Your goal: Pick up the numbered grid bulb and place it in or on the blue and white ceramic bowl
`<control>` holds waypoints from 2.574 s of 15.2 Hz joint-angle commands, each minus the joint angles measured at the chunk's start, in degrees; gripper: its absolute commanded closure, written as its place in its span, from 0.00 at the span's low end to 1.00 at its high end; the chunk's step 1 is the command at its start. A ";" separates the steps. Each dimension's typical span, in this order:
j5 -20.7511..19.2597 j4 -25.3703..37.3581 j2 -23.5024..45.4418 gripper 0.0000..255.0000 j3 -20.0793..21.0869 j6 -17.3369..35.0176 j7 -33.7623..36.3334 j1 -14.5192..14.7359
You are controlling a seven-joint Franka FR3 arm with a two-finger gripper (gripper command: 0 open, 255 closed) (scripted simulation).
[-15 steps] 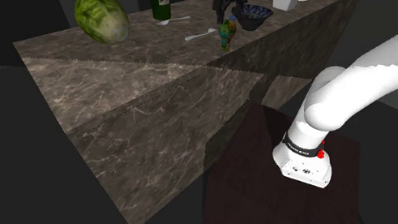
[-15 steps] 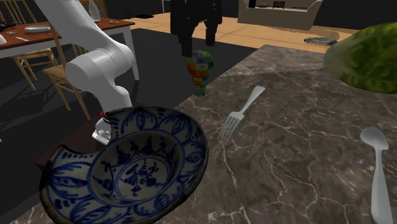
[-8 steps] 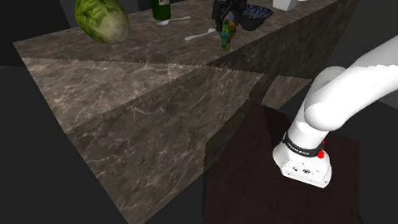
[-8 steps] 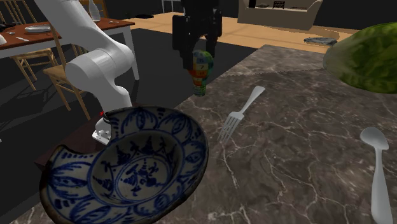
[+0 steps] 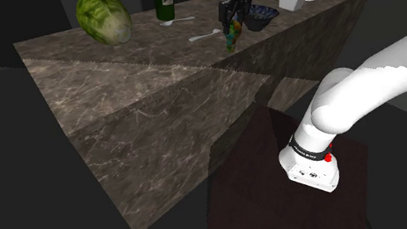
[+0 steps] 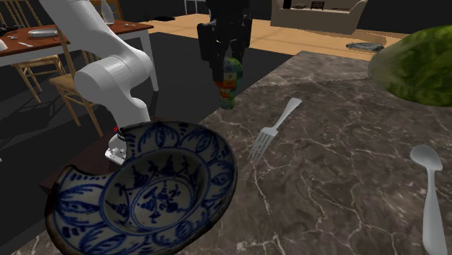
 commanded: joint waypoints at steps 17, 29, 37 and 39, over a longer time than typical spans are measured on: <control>0.31 8.88 1.47 1.00 0.26 -7.48 -0.18 0.18; 0.71 21.24 4.78 1.00 0.39 -16.52 -0.52 0.42; 0.59 29.62 7.91 1.00 -0.72 -21.73 -2.28 0.16; -0.01 31.48 9.28 1.00 -2.90 -22.10 -5.33 -0.59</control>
